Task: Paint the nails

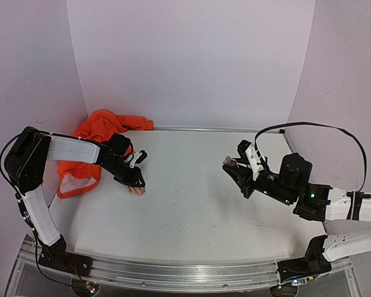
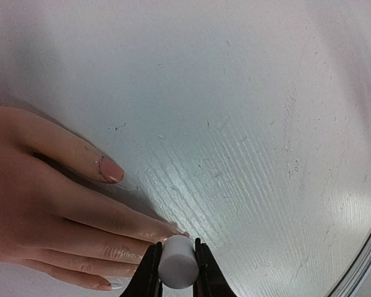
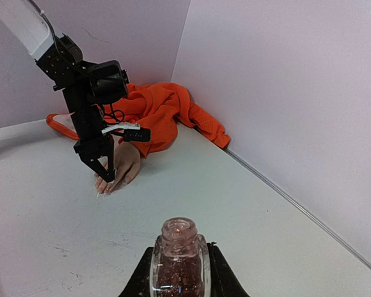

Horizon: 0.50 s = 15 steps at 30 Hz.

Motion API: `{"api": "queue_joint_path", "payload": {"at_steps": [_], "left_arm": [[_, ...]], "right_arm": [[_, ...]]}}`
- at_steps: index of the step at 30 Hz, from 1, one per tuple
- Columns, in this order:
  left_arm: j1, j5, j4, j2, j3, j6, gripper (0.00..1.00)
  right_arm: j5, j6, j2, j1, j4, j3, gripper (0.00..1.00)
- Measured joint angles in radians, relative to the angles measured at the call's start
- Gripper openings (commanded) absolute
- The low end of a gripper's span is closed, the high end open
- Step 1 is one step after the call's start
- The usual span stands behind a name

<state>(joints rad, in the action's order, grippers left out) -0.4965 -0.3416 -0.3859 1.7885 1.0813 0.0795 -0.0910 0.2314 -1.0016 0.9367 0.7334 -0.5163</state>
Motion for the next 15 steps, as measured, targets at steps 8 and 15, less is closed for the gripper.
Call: {"api": "queue_joint_path", "payload": {"at_steps": [8,15], "left_arm": [[0.0,-0.005,-0.007,-0.003,-0.016,0.003,0.0],[0.0,-0.014,-0.006,-0.003,-0.016,0.003,0.0]], "right_arm": [[0.0,0.0,0.0,0.0,0.0,0.0,0.0],[0.0,0.0,0.0,0.0,0.0,0.0,0.0]]}}
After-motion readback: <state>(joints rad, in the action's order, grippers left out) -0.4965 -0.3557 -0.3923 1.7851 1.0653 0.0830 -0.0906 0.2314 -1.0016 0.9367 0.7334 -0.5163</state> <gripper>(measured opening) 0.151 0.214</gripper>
